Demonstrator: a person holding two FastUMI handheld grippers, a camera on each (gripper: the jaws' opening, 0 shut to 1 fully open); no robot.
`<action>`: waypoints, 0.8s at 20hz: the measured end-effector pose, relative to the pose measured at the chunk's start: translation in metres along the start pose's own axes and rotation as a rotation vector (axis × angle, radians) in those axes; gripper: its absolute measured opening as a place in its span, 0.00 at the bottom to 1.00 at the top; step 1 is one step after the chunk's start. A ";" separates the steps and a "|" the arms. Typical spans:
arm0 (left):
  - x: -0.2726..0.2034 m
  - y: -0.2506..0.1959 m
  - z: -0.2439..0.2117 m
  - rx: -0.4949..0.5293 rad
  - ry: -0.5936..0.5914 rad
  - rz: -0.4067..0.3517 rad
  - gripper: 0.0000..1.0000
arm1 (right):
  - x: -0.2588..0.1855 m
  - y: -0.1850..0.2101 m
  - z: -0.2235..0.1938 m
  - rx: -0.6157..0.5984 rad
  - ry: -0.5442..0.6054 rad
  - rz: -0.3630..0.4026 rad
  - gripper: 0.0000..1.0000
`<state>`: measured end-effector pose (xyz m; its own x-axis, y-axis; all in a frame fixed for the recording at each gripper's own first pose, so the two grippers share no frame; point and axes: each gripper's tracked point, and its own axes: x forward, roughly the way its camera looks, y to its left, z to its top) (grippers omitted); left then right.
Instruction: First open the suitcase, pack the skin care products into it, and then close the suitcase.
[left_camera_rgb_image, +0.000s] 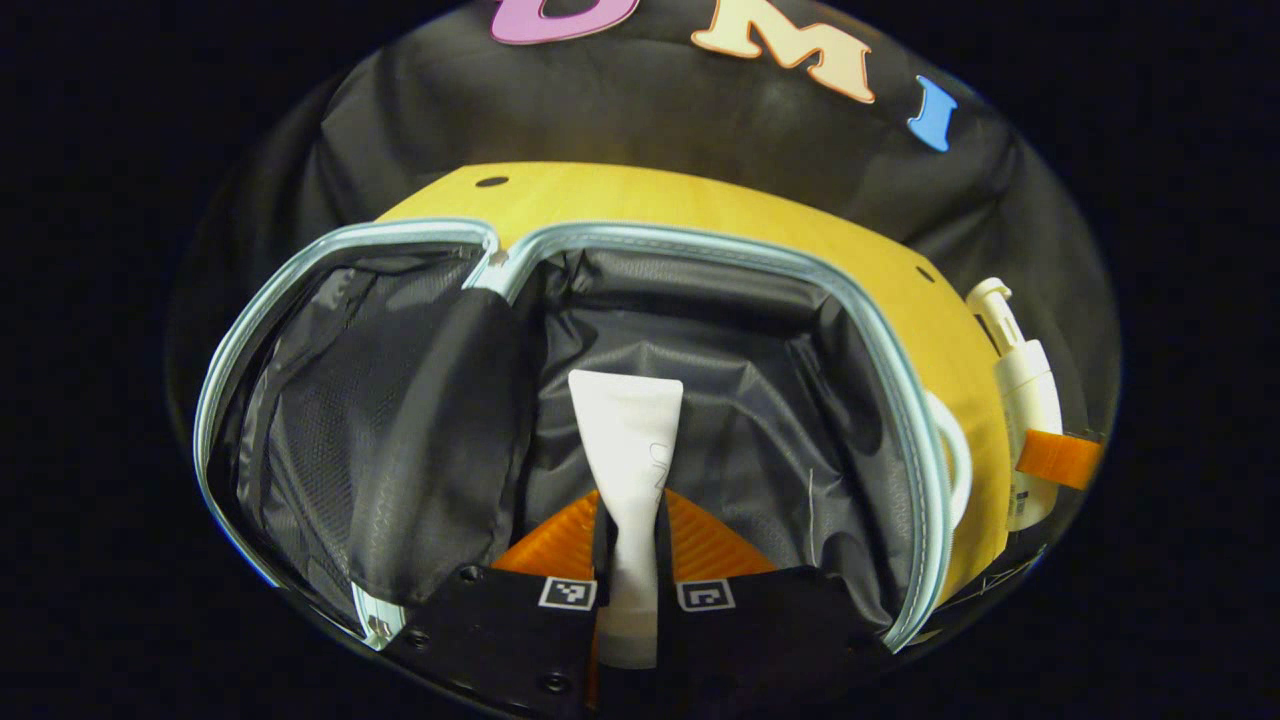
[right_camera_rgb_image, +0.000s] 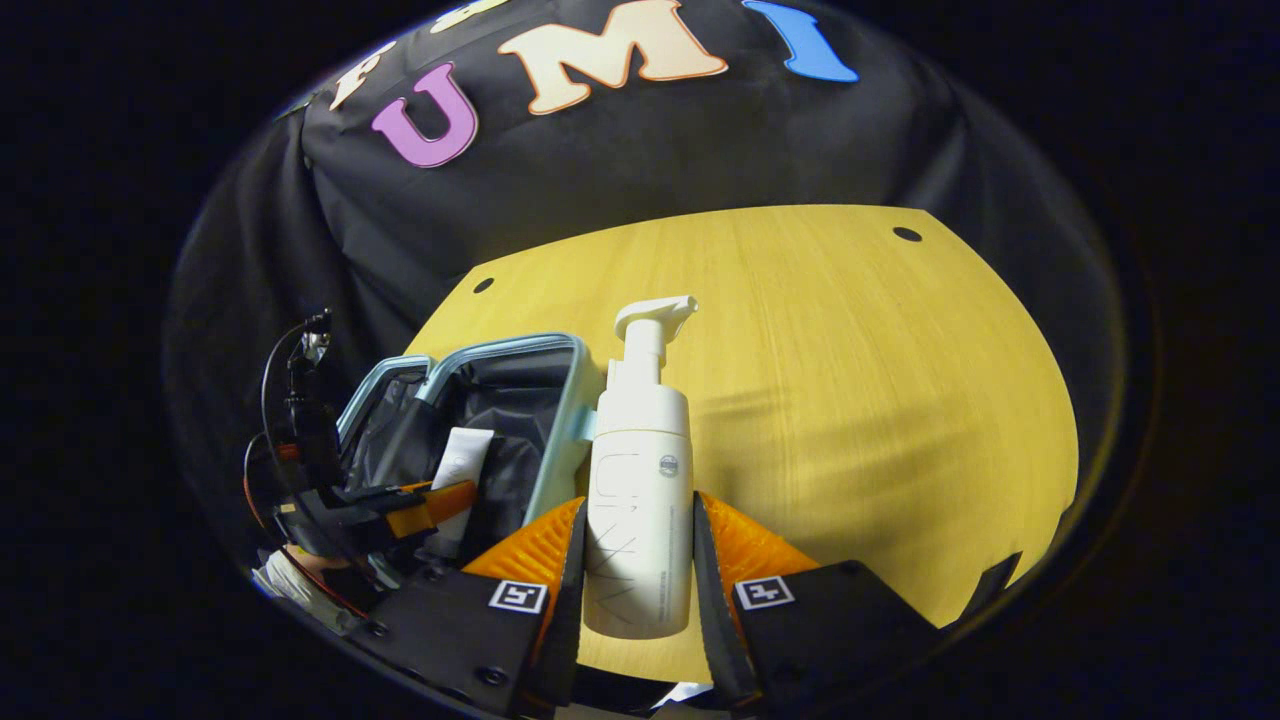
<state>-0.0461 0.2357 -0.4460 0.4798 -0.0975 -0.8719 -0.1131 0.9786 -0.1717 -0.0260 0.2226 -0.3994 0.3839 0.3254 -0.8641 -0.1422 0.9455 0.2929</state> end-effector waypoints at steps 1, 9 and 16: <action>-0.003 0.002 0.002 0.002 -0.006 -0.004 0.18 | 0.003 0.014 0.003 0.000 0.002 0.019 0.53; -0.073 0.029 0.072 -0.030 -0.211 0.011 0.72 | 0.048 0.098 -0.012 -0.031 0.092 0.135 0.53; -0.121 0.135 0.094 -0.070 -0.288 0.184 0.72 | 0.082 0.115 -0.057 -0.009 0.239 0.077 0.54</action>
<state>-0.0379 0.3970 -0.3205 0.6703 0.1441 -0.7280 -0.2748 0.9594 -0.0631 -0.0630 0.3568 -0.4596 0.1449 0.3838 -0.9120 -0.1716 0.9175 0.3589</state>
